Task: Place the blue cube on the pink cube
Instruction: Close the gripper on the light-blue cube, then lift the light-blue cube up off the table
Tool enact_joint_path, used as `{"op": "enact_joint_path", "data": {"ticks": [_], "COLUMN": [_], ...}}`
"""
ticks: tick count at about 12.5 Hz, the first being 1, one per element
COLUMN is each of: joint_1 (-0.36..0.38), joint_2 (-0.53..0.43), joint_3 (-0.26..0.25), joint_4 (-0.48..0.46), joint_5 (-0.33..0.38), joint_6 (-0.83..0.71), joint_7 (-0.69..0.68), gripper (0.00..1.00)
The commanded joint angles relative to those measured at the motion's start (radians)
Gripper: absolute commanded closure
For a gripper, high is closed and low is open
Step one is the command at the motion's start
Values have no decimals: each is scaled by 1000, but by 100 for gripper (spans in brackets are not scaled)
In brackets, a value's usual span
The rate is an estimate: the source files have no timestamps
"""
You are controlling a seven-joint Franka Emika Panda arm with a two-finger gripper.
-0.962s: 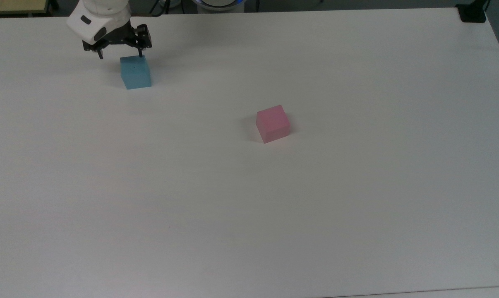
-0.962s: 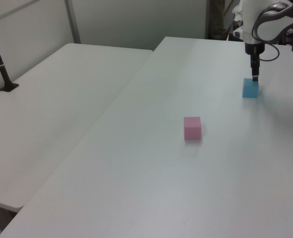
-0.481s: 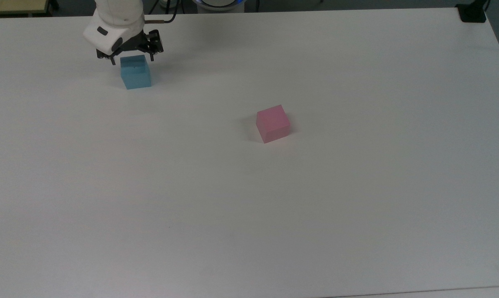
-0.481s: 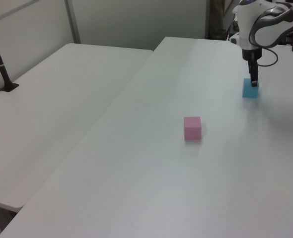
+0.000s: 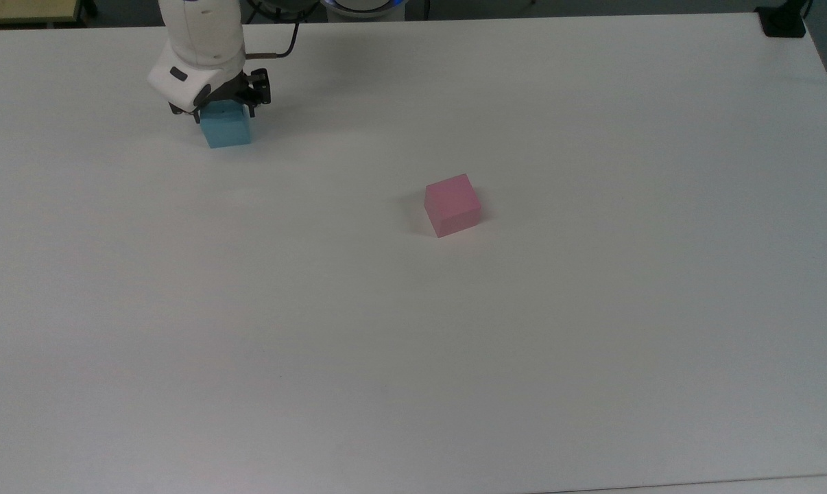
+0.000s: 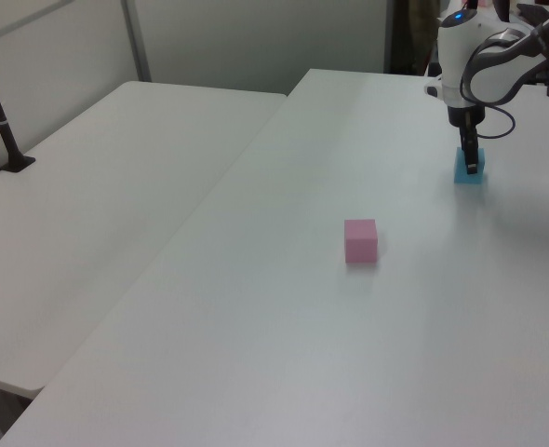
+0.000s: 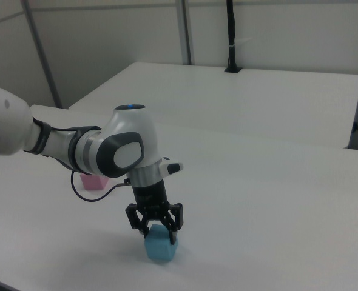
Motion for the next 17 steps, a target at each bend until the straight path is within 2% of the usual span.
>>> {"op": "enact_joint_path", "data": {"ticks": [1,2,4,6,8,10,11,12,14,16,17], "joint_1": [9,7,0,-2,-3,-2,10,11,42,113,122], "joint_2": [-16,-34,-136,-215,-220,-218,-208,-189,-134,-27,31], "joint_3": [-9,-9,-9,-5,-4,0,17,69,124,172,216], "joint_4": [-11,-8,44,177,312,367,404,442,539,671,735], "joint_5": [-4,-4,0,87,104,106,109,121,179,177,175], "joint_6": [13,-8,-179,-399,-557,-576,-575,-575,-578,-614,-627], "joint_7": [13,14,4,1,10,34,92,132,227,353,408], "gripper": [85,90,91,91,91,91,91,91,91,91,91]}}
